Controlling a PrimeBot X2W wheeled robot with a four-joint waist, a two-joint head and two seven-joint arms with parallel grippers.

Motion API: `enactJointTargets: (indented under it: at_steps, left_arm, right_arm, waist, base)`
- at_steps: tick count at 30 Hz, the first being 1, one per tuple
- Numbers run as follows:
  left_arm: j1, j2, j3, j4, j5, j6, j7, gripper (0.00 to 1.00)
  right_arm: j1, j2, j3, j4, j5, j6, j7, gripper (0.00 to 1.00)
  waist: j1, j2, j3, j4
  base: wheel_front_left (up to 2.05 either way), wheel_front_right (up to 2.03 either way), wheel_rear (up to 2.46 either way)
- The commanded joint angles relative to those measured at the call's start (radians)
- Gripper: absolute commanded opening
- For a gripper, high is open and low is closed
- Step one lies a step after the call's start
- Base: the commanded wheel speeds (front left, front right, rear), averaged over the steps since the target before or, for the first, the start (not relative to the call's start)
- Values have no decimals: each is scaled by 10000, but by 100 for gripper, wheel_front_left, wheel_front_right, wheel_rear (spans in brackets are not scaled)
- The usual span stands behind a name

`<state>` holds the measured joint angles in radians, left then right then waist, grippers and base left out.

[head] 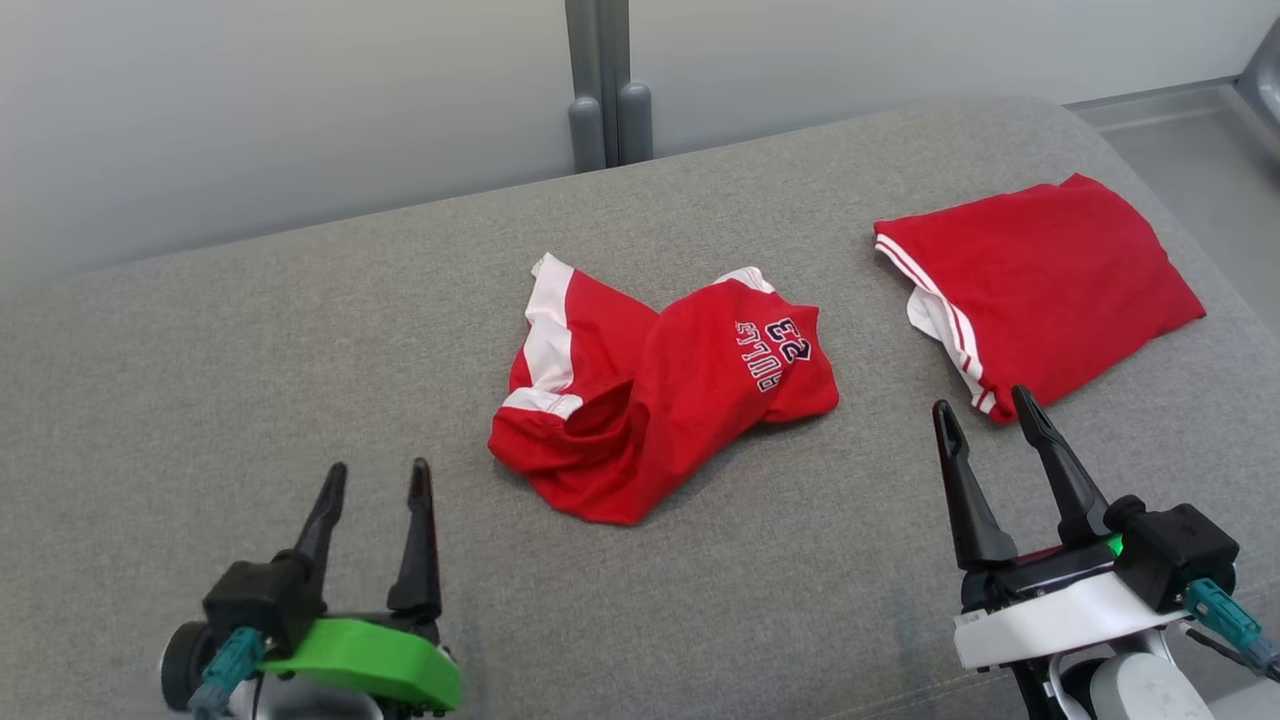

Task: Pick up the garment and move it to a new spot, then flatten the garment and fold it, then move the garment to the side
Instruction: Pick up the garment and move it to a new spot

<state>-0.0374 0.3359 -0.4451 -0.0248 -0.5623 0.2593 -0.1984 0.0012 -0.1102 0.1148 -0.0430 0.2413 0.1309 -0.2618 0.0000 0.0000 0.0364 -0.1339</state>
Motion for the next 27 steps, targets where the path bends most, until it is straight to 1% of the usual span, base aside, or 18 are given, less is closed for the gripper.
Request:
enactJointTargets:
  at_steps: [1,3,8,13,16,20,21,23,27]
  left_arm:
    - [-306,-77,-119,96,-36,-134,142,100]
    - [-723,-191,-203,318,-92,-286,238,100]
    - [-1680,-447,-699,1436,-66,-705,952,100]
    - [-2374,-941,-992,2490,-336,-913,1574,100]
    - [-2677,-1228,-1136,3109,-449,-954,1859,100]
    - [-3052,-1664,-1076,3962,-836,-1104,2038,100]
    - [-3052,-1664,-1076,3962,-836,-1104,2038,100]
    - [-3170,-1802,-1010,4422,-1024,-1146,2153,100]
    - [-3523,-1945,-862,5138,-1175,-1252,2062,100]
  right_arm:
    - [8,-21,-13,0,-10,-3,-33,100]
    - [-78,10,-3,15,-3,-3,-33,100]
    - [-299,90,144,78,-3,-3,-33,100]
    - [-478,136,198,161,50,-3,-35,100]
    - [-523,154,199,174,50,-3,-33,100]
    - [-664,186,274,179,65,-3,-35,100]
    - [-664,186,274,179,65,-3,-35,100]
    - [-672,197,297,191,71,-3,-33,100]
    - [-721,230,306,209,105,-3,-35,100]
  waist:
    - [0,0,69,-7]
    - [0,0,147,-31]
    - [0,0,368,-276]
    - [0,0,485,-585]
    - [0,0,541,-770]
    - [0,0,646,-998]
    - [0,0,646,-998]
    - [0,0,684,-1079]
    - [0,0,731,-1227]
  base:
    - [0,0,0]
    - [0,0,0]
    - [0,0,0]
    - [0,0,0]
    - [0,0,0]
    - [0,0,0]
    - [0,0,0]
    - [0,0,0]
    - [0,0,0]
